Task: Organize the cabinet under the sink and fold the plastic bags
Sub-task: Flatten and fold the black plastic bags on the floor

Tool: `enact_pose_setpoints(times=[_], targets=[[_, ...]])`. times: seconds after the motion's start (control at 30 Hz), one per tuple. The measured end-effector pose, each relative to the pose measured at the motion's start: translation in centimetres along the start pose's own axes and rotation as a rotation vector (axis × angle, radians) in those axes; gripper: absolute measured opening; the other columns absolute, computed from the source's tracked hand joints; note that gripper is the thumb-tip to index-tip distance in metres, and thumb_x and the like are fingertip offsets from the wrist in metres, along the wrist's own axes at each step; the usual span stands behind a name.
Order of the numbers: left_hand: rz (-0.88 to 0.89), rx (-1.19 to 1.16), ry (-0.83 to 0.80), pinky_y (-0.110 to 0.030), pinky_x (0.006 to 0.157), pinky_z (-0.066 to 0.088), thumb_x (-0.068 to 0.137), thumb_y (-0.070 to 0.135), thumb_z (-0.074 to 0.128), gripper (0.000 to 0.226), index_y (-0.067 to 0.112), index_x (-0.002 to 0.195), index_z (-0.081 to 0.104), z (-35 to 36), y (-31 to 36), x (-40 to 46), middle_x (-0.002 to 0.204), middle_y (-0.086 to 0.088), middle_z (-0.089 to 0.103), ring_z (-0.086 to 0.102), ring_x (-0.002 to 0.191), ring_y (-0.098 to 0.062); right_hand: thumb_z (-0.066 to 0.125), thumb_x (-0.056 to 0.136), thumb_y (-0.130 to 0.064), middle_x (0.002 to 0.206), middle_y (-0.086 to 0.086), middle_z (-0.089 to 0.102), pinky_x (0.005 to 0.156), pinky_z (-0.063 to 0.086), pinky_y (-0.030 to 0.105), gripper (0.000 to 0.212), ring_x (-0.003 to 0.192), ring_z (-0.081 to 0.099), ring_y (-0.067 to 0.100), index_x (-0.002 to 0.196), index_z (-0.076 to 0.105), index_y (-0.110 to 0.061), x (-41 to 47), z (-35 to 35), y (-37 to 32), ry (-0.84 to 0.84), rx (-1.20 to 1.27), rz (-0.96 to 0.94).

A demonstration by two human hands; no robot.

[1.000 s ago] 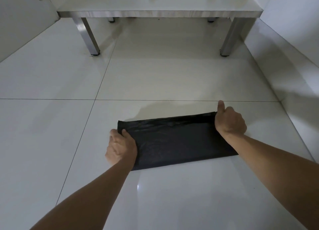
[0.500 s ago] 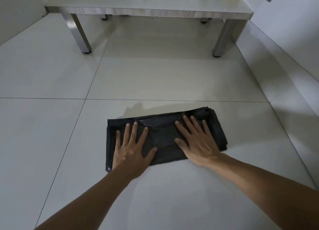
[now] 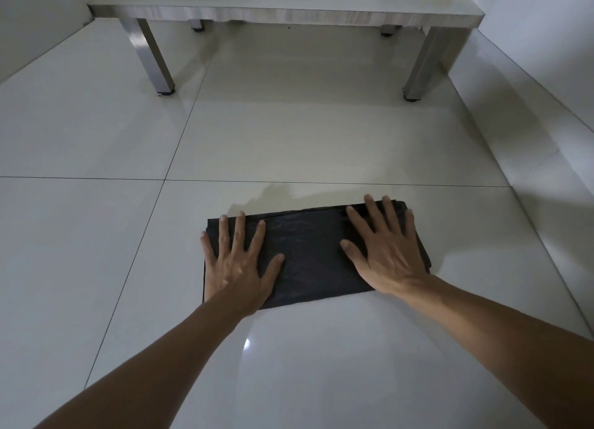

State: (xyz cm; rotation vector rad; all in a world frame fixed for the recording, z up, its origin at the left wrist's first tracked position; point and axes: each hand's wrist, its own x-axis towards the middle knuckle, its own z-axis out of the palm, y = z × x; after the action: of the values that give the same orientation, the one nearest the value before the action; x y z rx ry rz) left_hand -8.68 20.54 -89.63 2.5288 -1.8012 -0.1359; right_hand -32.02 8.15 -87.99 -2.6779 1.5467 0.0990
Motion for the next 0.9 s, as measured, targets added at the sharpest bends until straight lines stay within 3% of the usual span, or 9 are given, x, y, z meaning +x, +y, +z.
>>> enact_pose_setpoints(times=[0.07,0.13,0.2,0.3,0.5,0.6,0.7,0.8,0.9], targets=[[-0.064,-0.023,-0.028,-0.057,0.117,-0.001,0.083,0.074,-0.004,0.085,0.03,0.155,0.004,0.2,-0.6,0.4,0.163,-0.008,-0.004,-0.007,0.148,-0.035,0.003,0.087,-0.072,0.165,0.001,-0.005,0.119,0.001,0.058,0.077,0.151,-0.005,0.029,0.156,0.005,-0.036,1.1,0.3,0.5,-0.094,0.082,0.072],[-0.159,-0.107,-0.037,-0.054,0.119,0.0,0.081,0.076,-0.002,0.088,0.027,0.155,0.002,0.4,-1.3,0.6,0.162,-0.009,-0.006,-0.006,0.148,-0.035,0.008,0.09,-0.071,0.165,0.002,-0.006,0.119,0.004,0.057,0.076,0.151,-0.006,0.028,0.156,0.002,-0.033,1.7,0.6,1.1,-0.131,0.143,0.189],[-0.265,-0.249,-0.012,-0.05,0.12,0.004,0.087,0.074,0.018,0.088,0.019,0.155,0.005,0.0,-1.6,0.6,0.162,-0.013,-0.003,0.0,0.148,-0.035,0.021,0.094,-0.067,0.165,0.008,0.001,0.119,0.012,0.054,0.076,0.15,0.003,0.031,0.156,0.008,-0.025,1.7,0.5,1.2,-0.059,0.195,0.291],[-0.499,-0.491,0.11,-0.049,0.11,0.025,0.09,0.044,0.056,0.072,0.008,0.145,0.026,-1.7,-0.9,1.0,0.152,-0.015,0.026,0.025,0.135,-0.036,0.044,0.095,-0.054,0.156,0.015,0.026,0.109,0.027,0.051,0.072,0.14,0.026,0.037,0.15,0.023,-0.013,1.7,-0.7,0.8,0.031,0.298,0.507],[-0.621,-0.708,0.037,-0.054,0.101,0.039,0.088,0.015,0.054,0.049,0.006,0.133,0.038,-2.2,-1.0,3.0,0.135,-0.013,0.044,0.032,0.122,-0.034,0.049,0.097,-0.028,0.146,0.019,0.036,0.1,0.036,0.048,0.056,0.13,0.034,0.039,0.144,0.03,-0.004,1.4,-1.7,-0.1,-0.067,0.285,0.486],[-0.559,-0.564,-0.028,-0.052,0.104,0.035,0.085,0.022,0.063,0.066,0.011,0.14,0.029,-2.9,-1.1,3.1,0.144,-0.012,0.033,0.029,0.128,-0.036,0.057,0.089,-0.032,0.152,0.017,0.025,0.104,0.032,0.048,0.064,0.136,0.027,0.038,0.142,0.031,-0.008,1.7,-2.9,0.4,-0.095,0.171,0.444],[-0.267,-0.318,-0.192,-0.05,0.109,0.026,0.085,0.034,0.067,0.076,0.017,0.146,0.025,-4.1,-1.8,4.6,0.154,-0.01,0.019,0.019,0.139,-0.036,0.064,0.082,-0.027,0.162,0.005,0.013,0.113,0.021,0.052,0.083,0.147,0.012,0.032,0.152,0.02,-0.023,3.9,-4.8,1.5,-0.236,0.108,0.228],[-0.048,-0.165,-0.345,-0.046,0.107,0.029,0.084,0.031,0.069,0.067,0.017,0.142,0.038,-5.6,-2.5,6.3,0.145,-0.008,0.034,0.029,0.133,-0.031,0.069,0.083,-0.029,0.149,0.001,0.036,0.108,0.027,0.048,0.077,0.136,0.034,0.027,0.149,0.029,-0.033,6.1,-6.0,1.9,-0.435,0.07,0.047],[0.043,0.013,-0.402,-0.041,0.101,0.034,0.078,0.032,0.077,0.066,0.019,0.133,0.043,-6.6,-2.6,7.3,0.131,-0.008,0.045,0.037,0.124,-0.029,0.078,0.078,-0.035,0.122,-0.004,0.053,0.097,0.036,0.042,0.058,0.11,0.049,0.02,0.128,0.048,-0.031,7.0,-6.7,2.0,-0.523,0.014,0.025]])
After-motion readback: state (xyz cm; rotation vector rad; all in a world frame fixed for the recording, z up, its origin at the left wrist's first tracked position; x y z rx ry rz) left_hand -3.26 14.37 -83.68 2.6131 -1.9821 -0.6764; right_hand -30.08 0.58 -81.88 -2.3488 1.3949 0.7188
